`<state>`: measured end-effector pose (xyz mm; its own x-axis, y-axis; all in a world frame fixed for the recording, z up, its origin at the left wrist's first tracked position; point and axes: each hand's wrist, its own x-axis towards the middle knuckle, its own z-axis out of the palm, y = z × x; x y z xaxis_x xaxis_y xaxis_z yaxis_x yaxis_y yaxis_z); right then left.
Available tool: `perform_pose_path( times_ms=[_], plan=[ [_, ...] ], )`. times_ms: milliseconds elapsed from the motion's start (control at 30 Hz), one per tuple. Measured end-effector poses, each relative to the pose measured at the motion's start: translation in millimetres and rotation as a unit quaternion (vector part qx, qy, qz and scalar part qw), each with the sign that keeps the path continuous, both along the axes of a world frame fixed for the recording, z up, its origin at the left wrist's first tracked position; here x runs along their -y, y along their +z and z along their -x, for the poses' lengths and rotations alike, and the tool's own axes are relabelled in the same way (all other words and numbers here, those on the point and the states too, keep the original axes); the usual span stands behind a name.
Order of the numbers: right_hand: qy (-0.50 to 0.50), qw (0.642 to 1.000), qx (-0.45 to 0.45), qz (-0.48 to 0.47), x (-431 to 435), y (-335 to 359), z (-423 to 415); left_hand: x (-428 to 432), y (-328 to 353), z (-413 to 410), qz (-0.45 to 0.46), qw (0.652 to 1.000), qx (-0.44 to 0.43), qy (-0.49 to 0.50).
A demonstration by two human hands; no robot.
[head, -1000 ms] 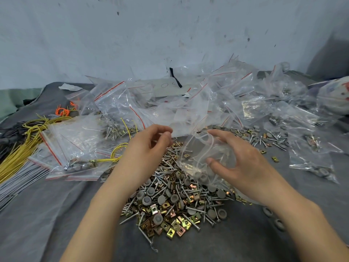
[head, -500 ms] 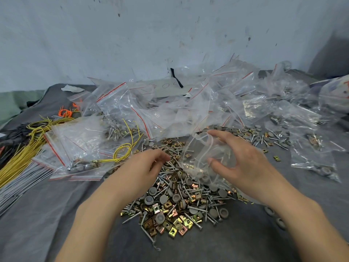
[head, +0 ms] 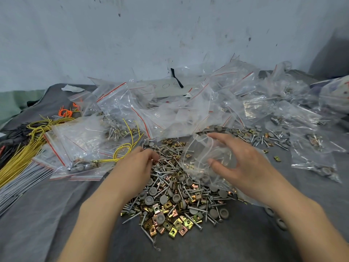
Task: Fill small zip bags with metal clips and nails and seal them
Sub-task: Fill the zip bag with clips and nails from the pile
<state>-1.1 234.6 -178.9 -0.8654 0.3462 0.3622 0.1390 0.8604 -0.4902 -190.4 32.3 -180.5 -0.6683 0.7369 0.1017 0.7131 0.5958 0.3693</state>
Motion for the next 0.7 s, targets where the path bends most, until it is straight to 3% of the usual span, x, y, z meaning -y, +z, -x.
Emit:
perform_pose_path(
  times_ms=[300,433,700],
  plan=[
    [-0.001,1.000,0.003,0.001,-3.7,-3.3,0.2,-2.9,-6.3,2.4,-0.038,0.999,0.003,0.035],
    [-0.001,1.000,0.002,0.001,-2.9,-2.3,0.1,-8.2,-8.6,2.9,-0.041,0.996,-0.063,0.045],
    [0.000,1.000,0.003,-0.001,-3.9,-2.6,-0.4,-15.9,-10.9,6.2,-0.039,0.996,-0.072,0.022]
  ],
)
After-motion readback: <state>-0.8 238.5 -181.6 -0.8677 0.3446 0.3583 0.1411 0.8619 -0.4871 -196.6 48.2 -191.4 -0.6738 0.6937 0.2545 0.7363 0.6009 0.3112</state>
